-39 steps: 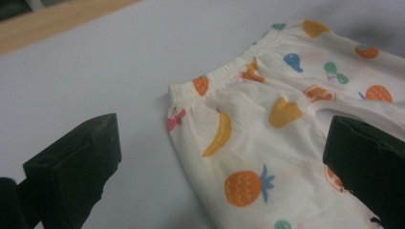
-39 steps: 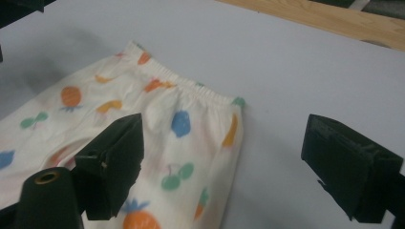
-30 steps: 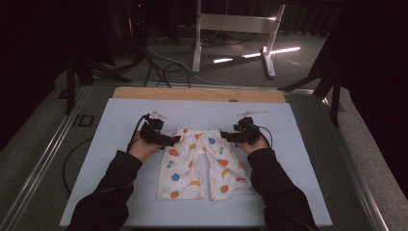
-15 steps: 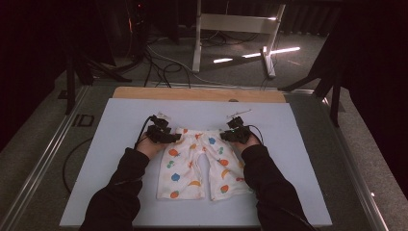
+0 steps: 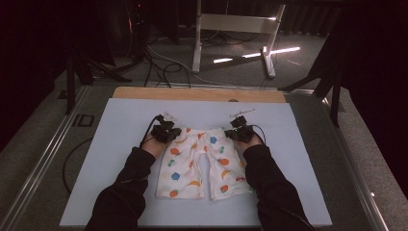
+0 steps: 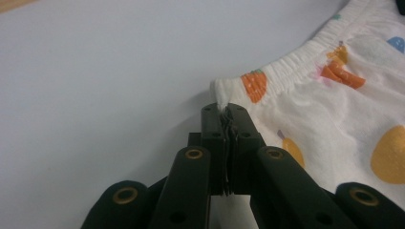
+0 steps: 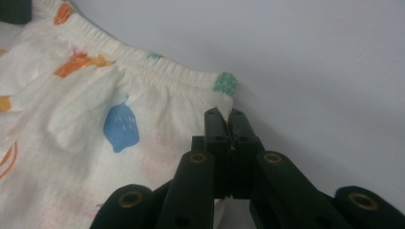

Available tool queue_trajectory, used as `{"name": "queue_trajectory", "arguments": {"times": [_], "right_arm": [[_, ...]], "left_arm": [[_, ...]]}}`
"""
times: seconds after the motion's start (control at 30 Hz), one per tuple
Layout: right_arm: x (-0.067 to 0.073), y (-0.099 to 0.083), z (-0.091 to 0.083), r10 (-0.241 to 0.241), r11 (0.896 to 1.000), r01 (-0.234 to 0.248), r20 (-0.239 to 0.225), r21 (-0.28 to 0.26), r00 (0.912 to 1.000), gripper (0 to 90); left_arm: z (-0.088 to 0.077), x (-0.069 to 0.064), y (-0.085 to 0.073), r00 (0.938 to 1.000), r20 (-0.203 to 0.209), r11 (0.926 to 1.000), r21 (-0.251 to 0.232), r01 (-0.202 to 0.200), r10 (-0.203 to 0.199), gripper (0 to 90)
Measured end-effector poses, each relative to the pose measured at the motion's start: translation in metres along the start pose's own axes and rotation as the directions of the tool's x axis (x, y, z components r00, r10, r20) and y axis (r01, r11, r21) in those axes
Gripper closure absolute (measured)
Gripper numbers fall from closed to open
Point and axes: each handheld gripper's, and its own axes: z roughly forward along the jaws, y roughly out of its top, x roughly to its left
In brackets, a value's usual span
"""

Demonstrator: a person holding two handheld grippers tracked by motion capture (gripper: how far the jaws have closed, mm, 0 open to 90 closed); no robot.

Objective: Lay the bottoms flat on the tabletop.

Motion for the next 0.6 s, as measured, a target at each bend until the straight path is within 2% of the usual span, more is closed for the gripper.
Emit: {"name": "queue_trajectory", "arguments": {"times": [0.17, 0.37, 0.6], "right_arm": [[-0.005, 0.005, -0.003, 0.009, 0.999, -0.009, -0.001, -0.034, 1.0, 89.4], [-0.012, 0.016, 0.001, 0.019, 0.998, -0.017, 0.02, -0.065, 0.9996, 89.4], [-0.02, 0.028, 0.004, 0.032, 0.998, -0.03, 0.04, -0.059, 0.9987, 89.4]], "left_arm": [[-0.003, 0.005, 0.009, 0.9998, -0.017, 0.9996, -0.027, -0.012, 0.011, 88.4], [0.0, 0.009, 0.019, 0.9985, -0.045, 0.998, -0.054, -0.033, 0.031, 88.3], [0.008, 0.015, 0.026, 0.9981, -0.058, 0.9974, -0.069, -0.022, 0.018, 88.2]]}}
